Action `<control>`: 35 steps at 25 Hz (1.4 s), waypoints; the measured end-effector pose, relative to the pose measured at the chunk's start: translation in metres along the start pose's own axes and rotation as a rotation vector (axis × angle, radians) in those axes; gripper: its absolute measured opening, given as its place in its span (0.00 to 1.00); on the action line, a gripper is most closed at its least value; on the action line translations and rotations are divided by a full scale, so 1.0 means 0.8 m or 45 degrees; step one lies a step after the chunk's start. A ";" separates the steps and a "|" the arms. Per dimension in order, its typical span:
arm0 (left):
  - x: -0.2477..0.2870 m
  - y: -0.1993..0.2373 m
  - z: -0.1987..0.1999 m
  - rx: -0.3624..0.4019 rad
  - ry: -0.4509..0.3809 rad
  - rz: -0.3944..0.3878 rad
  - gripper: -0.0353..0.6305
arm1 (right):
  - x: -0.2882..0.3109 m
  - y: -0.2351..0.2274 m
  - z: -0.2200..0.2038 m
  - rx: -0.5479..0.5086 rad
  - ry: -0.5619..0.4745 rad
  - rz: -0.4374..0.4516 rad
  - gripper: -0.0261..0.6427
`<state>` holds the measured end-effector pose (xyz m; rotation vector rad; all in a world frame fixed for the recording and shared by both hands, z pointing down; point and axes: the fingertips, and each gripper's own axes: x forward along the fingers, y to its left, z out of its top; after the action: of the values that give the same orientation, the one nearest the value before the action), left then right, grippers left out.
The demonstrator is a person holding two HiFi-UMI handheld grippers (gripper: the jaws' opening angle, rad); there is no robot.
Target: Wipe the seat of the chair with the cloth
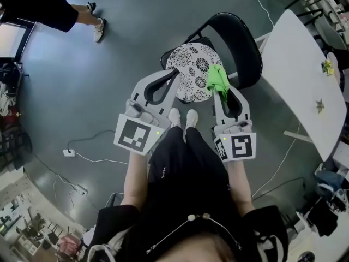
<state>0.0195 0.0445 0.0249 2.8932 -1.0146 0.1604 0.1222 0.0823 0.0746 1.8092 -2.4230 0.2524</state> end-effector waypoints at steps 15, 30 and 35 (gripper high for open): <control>-0.054 -0.055 0.136 0.134 -0.241 0.004 0.06 | -0.105 0.006 0.192 -0.157 -0.396 -0.147 0.17; -0.063 -0.023 0.133 0.160 -0.247 0.110 0.06 | -0.106 -0.008 0.200 -0.190 -0.411 -0.203 0.16; -0.066 -0.016 0.139 0.148 -0.257 0.144 0.06 | -0.104 -0.010 0.206 -0.235 -0.415 -0.201 0.16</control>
<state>-0.0053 0.0761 -0.0920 3.0053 -1.2412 -0.0707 0.1559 0.1259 -0.1021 2.0759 -2.3816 -0.2929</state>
